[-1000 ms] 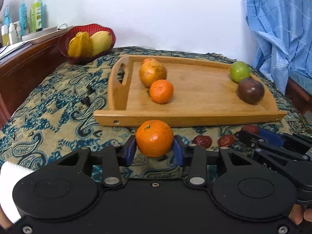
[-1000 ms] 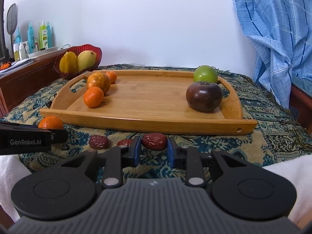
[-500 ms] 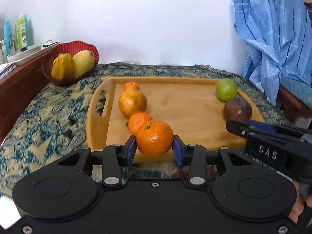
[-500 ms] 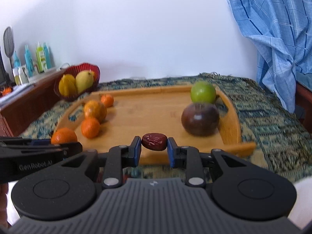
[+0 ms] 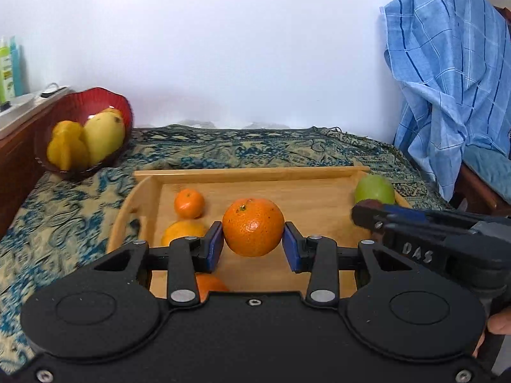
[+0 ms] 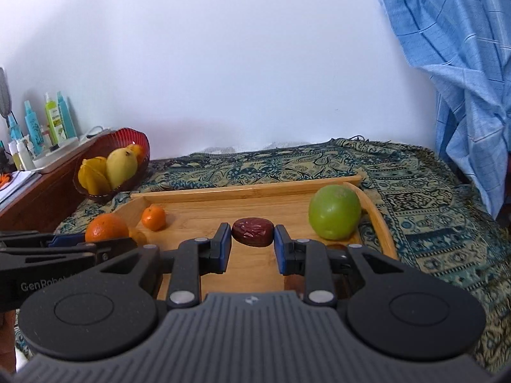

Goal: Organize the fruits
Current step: 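Carry the tangerine with the left tool while the right tool carries the date over the tray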

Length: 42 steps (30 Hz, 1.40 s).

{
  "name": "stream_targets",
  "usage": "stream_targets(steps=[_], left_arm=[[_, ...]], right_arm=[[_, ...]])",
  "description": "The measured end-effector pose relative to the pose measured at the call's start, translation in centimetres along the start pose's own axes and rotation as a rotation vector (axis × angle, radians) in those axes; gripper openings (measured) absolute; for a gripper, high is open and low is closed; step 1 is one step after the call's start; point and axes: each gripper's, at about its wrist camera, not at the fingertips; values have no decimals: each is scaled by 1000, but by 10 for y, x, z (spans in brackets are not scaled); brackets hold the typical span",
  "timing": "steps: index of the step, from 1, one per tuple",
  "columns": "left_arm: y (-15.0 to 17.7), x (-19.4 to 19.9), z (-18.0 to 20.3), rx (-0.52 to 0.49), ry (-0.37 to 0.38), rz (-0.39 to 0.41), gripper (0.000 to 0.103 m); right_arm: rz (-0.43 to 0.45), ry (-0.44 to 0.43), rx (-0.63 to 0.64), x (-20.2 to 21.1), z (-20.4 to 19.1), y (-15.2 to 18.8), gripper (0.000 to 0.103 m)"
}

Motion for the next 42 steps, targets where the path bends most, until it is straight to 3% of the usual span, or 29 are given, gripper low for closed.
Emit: stream_targets(steps=[9, 18, 32, 42], left_arm=[[-19, -58, 4, 55, 1, -99, 38], [-26, -94, 6, 42, -31, -156, 38], [-24, -112, 10, -5, -51, -169, 38], [-32, -126, 15, -58, -37, -248, 39]], right_arm=[[-118, -43, -84, -47, 24, -13, 33], [-171, -40, 18, -72, 17, -18, 33], [-231, -19, 102, -91, 14, -16, 34], [-275, -27, 159, -96, 15, -16, 34]])
Point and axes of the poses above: each gripper's, at about its wrist camera, not at the fingertips, and x roughly against the way its jaws point, z to its right, y to its underside, and after that the axes turned 11 degrees about x, right-handed
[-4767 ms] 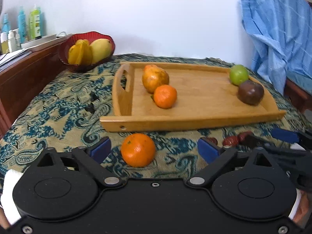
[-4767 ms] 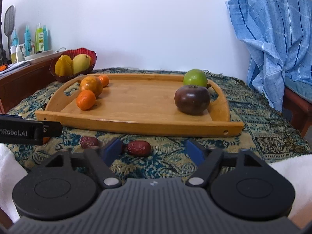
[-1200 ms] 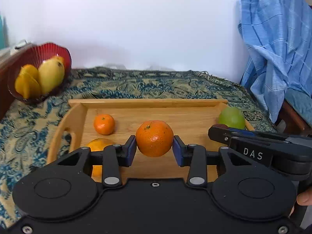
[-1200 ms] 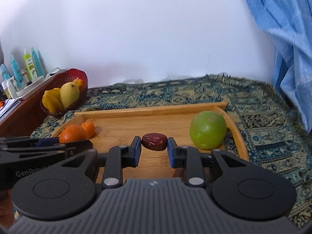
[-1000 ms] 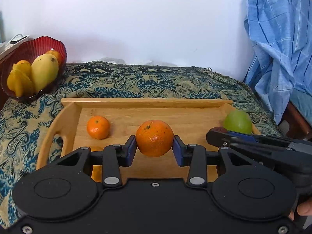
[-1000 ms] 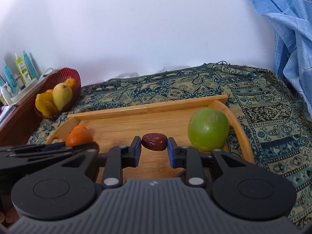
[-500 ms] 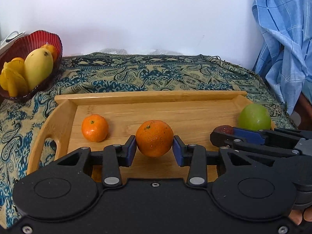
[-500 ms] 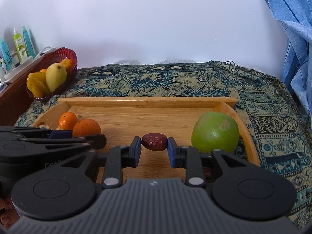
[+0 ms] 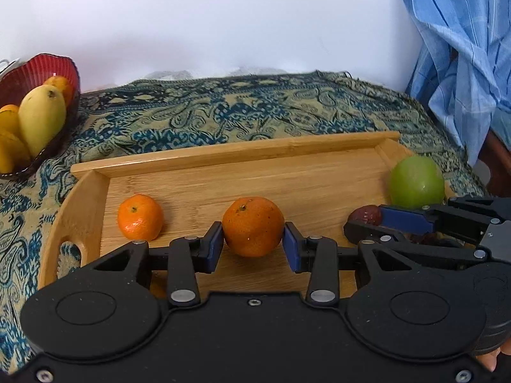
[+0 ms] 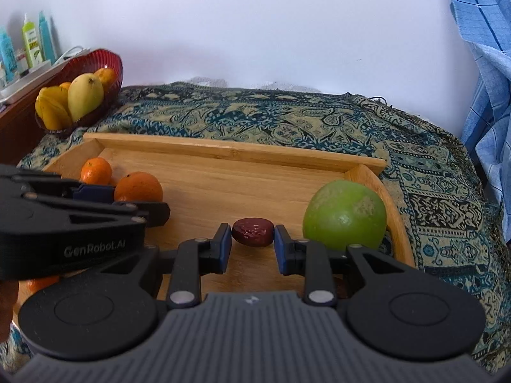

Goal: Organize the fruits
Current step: 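Carry the tangerine with the left tool while the right tool carries the date over the tray, then open the left tool releasing the tangerine while the right tool releases the date on the tray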

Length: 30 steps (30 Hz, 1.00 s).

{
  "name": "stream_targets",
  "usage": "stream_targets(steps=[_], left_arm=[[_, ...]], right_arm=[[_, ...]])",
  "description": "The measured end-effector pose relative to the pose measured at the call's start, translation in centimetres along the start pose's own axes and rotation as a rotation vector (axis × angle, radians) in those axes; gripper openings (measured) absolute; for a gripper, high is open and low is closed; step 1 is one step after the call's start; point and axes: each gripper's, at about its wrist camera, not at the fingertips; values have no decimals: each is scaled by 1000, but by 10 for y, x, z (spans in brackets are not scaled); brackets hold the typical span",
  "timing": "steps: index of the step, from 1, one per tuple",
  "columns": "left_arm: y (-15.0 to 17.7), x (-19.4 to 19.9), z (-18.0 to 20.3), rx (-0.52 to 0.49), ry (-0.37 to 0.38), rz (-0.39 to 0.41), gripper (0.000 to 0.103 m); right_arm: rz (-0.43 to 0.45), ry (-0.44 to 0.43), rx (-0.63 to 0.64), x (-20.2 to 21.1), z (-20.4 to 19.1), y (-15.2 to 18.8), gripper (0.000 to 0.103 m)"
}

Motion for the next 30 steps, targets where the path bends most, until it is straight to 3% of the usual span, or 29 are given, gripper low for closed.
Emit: stream_targets(steps=[11, 15, 16, 17, 19, 21, 30], left_arm=[[-1, -4, 2, -15, -6, -10, 39], [-2, 1, -1, 8, 8, -1, 52], [-2, 3, -1, 8, 6, 6, 53], [-2, 5, 0, 7, 4, 13, 54], [-2, 9, 0, 8, -2, 23, 58], [-1, 14, 0, 9, -9, 36, 70], [7, 45, -1, 3, -12, 83, 77]], right_arm=[[-8, -7, 8, -2, -1, 3, 37], [-2, -6, 18, 0, -1, 2, 45], [1, -6, 19, 1, -1, 2, 46], [5, -6, 19, 2, -1, 2, 53], [14, -7, 20, 5, -1, 1, 53], [21, -8, 19, 8, -1, 1, 56], [77, 6, 37, 32, -6, 5, 69]])
Point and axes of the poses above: each gripper's, at about its wrist camera, not at the fingertips, and x roughly against the way its jaws point, z to its right, y to its underside, and after that the axes turned 11 degrees about x, right-handed
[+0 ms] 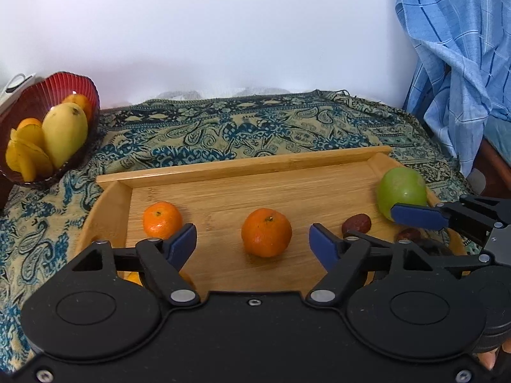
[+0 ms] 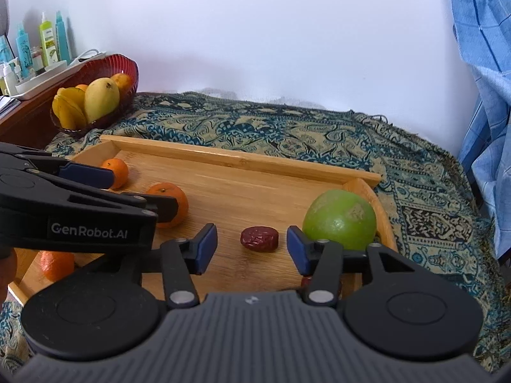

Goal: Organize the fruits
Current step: 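Open the left tool releasing the tangerine while the right tool releases the date on the tray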

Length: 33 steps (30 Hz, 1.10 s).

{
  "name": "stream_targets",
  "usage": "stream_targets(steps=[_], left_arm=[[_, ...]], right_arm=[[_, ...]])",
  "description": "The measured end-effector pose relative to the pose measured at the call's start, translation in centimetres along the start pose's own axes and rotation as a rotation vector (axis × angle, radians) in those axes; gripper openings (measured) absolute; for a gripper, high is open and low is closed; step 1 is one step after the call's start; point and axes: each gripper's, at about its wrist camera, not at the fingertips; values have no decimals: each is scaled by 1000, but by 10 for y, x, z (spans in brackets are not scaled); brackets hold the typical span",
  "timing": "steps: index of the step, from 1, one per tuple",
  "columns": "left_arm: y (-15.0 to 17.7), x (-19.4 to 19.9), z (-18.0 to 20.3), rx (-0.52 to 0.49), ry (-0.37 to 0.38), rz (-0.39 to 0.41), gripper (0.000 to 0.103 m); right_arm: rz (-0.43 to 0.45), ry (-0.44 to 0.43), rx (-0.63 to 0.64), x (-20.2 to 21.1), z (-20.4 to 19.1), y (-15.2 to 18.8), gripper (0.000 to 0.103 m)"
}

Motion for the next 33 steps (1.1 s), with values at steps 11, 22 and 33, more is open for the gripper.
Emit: stream_targets(steps=[11, 22, 33], left_arm=[[25, 46, 5, -43, -12, 53, 84], [63, 88, 2, -31, 2, 87, 87], [105, 118, -4, -33, 8, 111, 98]], right_arm=[[60, 73, 0, 45, -16, 19, 83], [143, 117, -17, 83, -36, 48, 85], [164, 161, -51, 115, -51, 84, 87]])
Point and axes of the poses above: each gripper's, at about its wrist camera, not at the fingertips, and x roughly against the way its jaws point, z to its right, y to its underside, and after that the axes turned 11 degrees about x, right-handed
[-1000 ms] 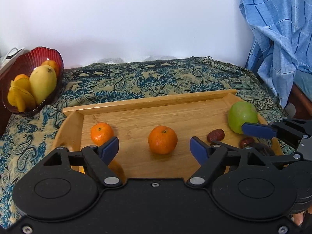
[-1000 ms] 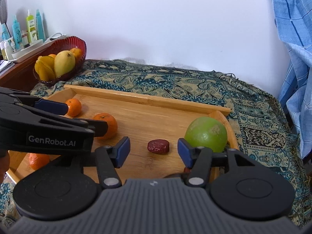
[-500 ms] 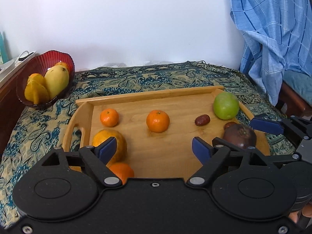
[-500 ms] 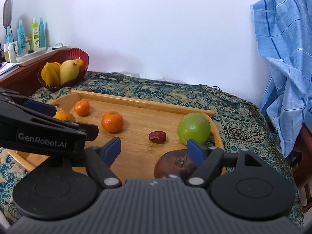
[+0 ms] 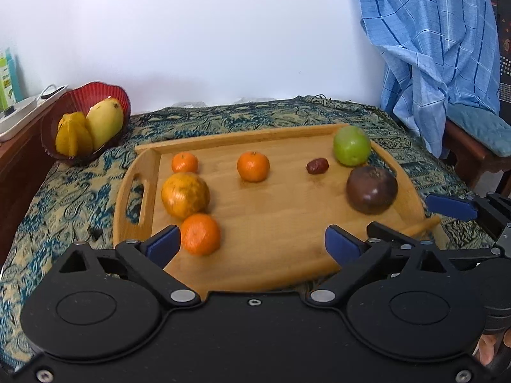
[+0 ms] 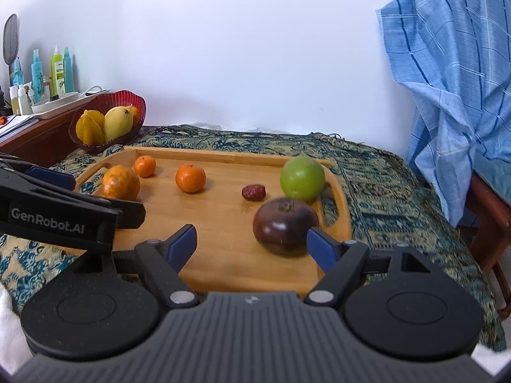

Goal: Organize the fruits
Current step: 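Open the left tool releasing the tangerine while the right tool releases the date on the tray, then grasp a red date on the cloth with the left tool while the right tool approaches another date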

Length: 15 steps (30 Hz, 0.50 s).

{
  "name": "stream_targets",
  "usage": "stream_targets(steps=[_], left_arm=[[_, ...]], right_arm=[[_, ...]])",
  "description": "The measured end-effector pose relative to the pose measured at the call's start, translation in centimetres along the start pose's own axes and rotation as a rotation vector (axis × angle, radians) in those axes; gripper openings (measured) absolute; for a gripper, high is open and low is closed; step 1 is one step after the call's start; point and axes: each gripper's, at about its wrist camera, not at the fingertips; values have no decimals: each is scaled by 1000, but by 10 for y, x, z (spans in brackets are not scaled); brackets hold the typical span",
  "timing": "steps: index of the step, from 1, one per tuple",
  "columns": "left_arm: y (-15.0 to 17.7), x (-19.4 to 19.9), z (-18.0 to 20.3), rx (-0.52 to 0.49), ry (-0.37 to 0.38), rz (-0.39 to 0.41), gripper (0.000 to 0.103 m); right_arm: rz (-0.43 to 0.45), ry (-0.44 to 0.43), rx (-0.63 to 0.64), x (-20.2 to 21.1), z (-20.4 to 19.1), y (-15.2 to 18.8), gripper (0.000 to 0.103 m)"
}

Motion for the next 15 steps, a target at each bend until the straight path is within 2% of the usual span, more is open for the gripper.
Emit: stream_targets(steps=[5, 15], left_arm=[[18, 5, -11, 9, -18, -13, 98], [52, 4, -26, 15, -48, -64, 98]], right_arm=[[23, 51, 58, 15, -17, 13, 87], [4, 11, 93, 30, -43, 34, 87]])
Point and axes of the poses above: each gripper's, at about its wrist camera, not at the fingertips, and x roughly against the way its jaws point, z to its right, y to its underside, and after that the axes turned 11 degrees about x, right-handed
